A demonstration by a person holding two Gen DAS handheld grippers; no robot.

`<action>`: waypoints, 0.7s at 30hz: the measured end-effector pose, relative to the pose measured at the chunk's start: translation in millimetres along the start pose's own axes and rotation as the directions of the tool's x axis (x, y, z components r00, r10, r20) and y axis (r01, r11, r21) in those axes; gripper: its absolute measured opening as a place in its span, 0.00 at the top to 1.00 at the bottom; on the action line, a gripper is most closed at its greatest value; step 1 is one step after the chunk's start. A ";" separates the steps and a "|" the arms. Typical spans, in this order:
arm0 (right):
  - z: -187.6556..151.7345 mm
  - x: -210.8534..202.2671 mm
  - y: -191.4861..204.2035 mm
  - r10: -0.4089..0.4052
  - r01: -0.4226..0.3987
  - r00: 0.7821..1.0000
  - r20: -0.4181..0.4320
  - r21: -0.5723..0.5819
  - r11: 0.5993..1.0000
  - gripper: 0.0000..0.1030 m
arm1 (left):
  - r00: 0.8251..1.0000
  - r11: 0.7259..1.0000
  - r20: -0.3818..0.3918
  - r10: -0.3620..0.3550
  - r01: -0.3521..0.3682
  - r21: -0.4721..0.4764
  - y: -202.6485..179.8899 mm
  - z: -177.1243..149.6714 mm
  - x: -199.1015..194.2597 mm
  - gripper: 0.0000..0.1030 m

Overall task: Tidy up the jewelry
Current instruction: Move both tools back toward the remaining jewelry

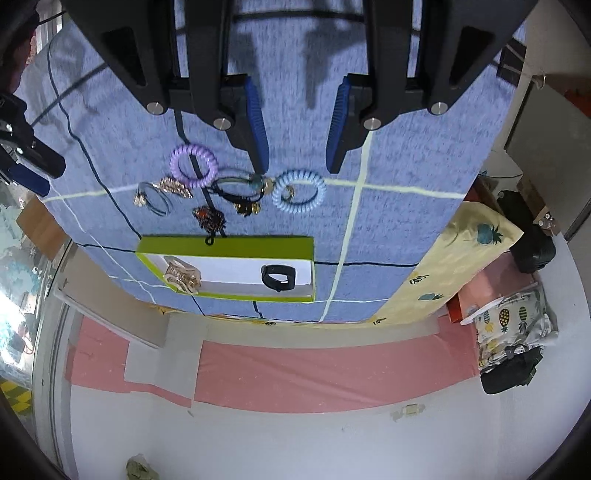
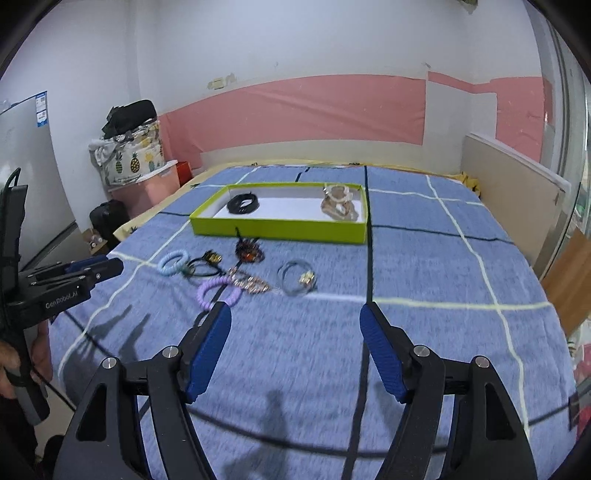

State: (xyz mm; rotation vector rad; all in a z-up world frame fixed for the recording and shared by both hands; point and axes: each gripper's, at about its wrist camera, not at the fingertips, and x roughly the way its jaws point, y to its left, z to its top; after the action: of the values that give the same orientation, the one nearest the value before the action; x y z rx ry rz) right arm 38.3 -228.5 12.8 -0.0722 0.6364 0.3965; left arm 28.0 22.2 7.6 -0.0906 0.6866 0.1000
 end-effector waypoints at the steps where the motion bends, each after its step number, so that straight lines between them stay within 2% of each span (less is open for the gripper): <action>1: -1.9 -1.0 1.8 0.013 -0.013 1.000 -0.005 -0.002 1.000 0.30 | 1.000 1.000 0.000 -0.005 0.005 0.001 -0.1 -2.0 -2.3 0.67; 11: -6.6 2.8 3.3 0.020 -0.020 0.999 -0.032 -0.013 1.000 0.30 | 0.999 0.999 -0.010 -0.045 0.046 0.019 -4.2 -10.5 -11.8 0.67; 21: 7.6 32.4 -2.8 0.010 -0.011 0.998 -0.070 -0.014 1.000 0.33 | 0.999 0.999 -0.041 -0.033 0.033 -0.006 9.3 3.5 19.0 0.67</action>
State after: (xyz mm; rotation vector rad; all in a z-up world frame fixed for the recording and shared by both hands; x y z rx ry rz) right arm 67.4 -218.7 -0.5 -0.0973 0.7028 0.4099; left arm 43.7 33.0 -2.3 -0.1092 0.7255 0.0688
